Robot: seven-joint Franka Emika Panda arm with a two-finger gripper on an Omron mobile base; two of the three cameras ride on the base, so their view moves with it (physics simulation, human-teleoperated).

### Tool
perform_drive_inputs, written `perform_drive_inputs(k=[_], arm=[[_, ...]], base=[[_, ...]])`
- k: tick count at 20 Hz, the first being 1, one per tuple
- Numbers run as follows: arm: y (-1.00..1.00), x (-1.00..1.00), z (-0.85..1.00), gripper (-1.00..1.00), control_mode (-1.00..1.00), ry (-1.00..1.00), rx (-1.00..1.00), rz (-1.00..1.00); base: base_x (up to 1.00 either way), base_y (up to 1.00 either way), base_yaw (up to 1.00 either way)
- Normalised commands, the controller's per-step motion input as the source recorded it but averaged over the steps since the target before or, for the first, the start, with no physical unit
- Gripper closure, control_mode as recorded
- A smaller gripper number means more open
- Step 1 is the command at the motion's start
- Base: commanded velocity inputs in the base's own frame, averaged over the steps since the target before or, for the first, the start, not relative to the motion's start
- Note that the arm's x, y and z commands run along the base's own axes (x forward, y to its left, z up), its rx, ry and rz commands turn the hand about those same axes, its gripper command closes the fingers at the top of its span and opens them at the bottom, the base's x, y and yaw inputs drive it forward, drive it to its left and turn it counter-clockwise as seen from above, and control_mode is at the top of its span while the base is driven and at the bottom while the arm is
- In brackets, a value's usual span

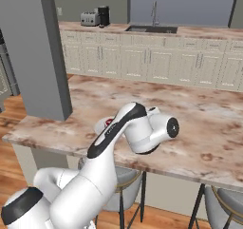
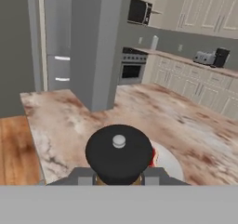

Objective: Retrieve the shaker from the cabinet and place it next the steak on a plate on the dining table.

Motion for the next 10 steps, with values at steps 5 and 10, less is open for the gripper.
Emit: perform_drive_inputs(k=[5,10], arm=[[0.0,0.42,-0.31,1.0,-1.0,0.0,0.0,0.0],[0.0,0.38,-0.3,1.0,-1.0,0.0,0.0,0.0]], base=[[0.0,0.0,0.0],[0.0,0.0,0.0]])
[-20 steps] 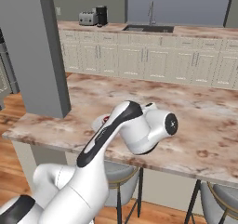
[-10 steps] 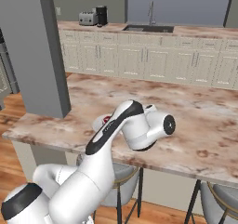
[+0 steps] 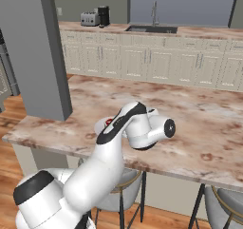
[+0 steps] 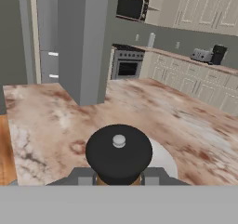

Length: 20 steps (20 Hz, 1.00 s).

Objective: Retrieve the shaker from the cabinet and place it next the steak on a plate on the dining table.

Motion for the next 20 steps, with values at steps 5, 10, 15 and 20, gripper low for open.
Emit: perform_drive_inputs(k=[5,10,15,20], arm=[[-0.06,0.41,-0.32,1.0,-1.0,0.0,0.0,0.0],[-0.13,0.43,-0.33,1.0,-1.0,0.0,0.0,0.0],[-0.39,0.4,-0.4,1.0,-1.0,0.0,0.0,0.0],[-0.39,0.43,-0.38,1.0,-1.0,0.0,0.0,0.0]], base=[[0.0,0.0,0.0],[0.0,0.0,0.0],[0.0,0.0,0.0],[0.0,0.0,0.0]])
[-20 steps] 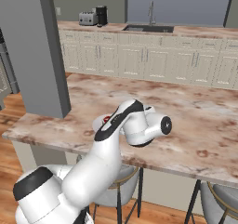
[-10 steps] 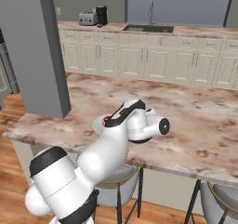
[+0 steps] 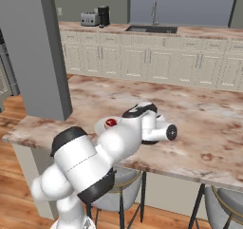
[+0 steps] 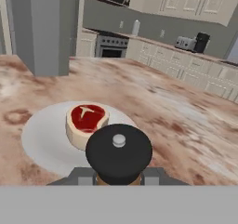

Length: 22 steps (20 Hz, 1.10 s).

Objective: Retrieve the shaker from the cabinet and place it next the steak on a plate on the dining table.

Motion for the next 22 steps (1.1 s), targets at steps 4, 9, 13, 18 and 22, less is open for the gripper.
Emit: perform_drive_inputs(k=[4,9,13,18,22], arm=[[-0.15,0.39,-0.34,1.0,-1.0,0.0,0.0,0.0],[0.0,0.37,-0.31,1.0,-1.0,0.01,0.0,0.0],[0.0,0.29,-0.32,1.0,-1.0,0.04,0.0,0.0],[0.0,0.27,-0.35,1.0,-1.0,0.02,0.0,0.0],[0.0,0.31,-0.39,1.0,-1.0,0.02,0.0,0.0]], base=[[0.0,0.0,0.0],[0.0,0.0,0.0],[0.0,0.0,0.0],[0.0,0.0,0.0],[0.0,0.0,0.0]])
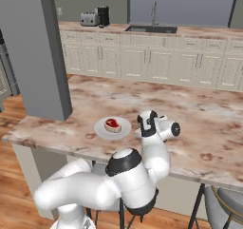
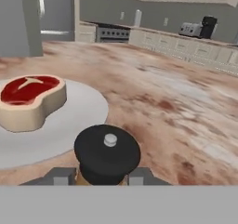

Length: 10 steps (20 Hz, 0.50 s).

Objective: Retrieve the shaker from the cabinet and place it next the steak on a plate on the dining table.

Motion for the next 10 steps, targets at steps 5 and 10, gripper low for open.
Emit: perform_drive_inputs(k=[5,10], arm=[[0.0,0.12,-0.26,-1.0,-1.0,0.03,0.0,0.0],[-0.17,-0.3,0.01,-1.0,-1.0,0.0,0.0,0.0]], base=[[0.0,0.0,0.0],[0.0,0.0,0.0]])
